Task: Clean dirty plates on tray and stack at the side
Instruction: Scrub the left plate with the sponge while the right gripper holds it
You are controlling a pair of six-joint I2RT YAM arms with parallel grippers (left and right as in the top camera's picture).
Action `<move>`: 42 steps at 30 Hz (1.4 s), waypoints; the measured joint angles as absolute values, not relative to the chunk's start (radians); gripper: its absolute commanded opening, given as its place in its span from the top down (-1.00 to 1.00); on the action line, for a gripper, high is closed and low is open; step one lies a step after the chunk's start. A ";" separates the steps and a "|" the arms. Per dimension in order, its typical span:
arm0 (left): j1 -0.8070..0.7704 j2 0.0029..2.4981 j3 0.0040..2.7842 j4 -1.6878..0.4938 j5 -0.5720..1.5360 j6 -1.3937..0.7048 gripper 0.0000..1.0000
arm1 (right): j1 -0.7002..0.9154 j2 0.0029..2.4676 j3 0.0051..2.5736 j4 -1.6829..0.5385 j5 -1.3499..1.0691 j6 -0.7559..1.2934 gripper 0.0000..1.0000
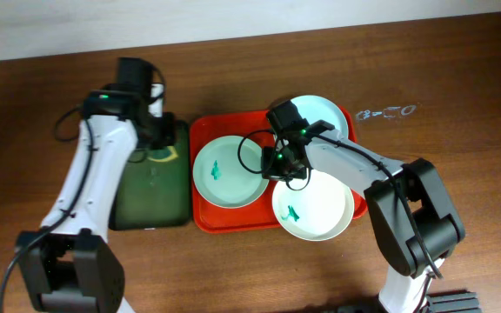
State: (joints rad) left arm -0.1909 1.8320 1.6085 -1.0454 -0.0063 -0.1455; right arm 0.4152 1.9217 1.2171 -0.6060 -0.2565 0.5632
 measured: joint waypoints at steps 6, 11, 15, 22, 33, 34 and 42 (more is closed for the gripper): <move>-0.351 1.833 1.608 -1.003 0.024 -0.135 1.00 | 0.415 1.922 1.216 -0.575 -0.256 0.555 0.88; -0.357 1.875 1.608 -0.980 0.027 -0.134 1.00 | 0.415 1.922 1.215 -0.560 -0.248 0.550 0.92; -0.357 1.940 1.608 -0.979 0.027 -0.134 1.00 | 0.415 1.922 1.214 -0.559 -0.248 0.551 0.92; -0.377 2.023 1.608 -0.976 0.042 -0.134 1.00 | 0.415 1.922 1.213 -0.556 -0.248 0.550 0.92; -0.379 2.149 1.608 -0.974 0.049 -0.134 1.00 | 0.415 1.922 1.213 -0.556 -0.245 0.551 0.92; -0.380 2.155 1.610 -0.974 0.049 -0.134 1.00 | 0.415 1.922 1.213 -0.556 -0.244 0.550 0.92; -0.373 2.171 1.619 -0.979 0.205 -0.099 1.00 | 0.415 1.922 1.213 -0.556 -0.241 0.550 0.92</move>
State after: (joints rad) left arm -0.3729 2.1708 1.6188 -0.9791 0.2050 -0.0994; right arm 0.4149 1.9217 1.2133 -0.5560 -0.2413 0.5503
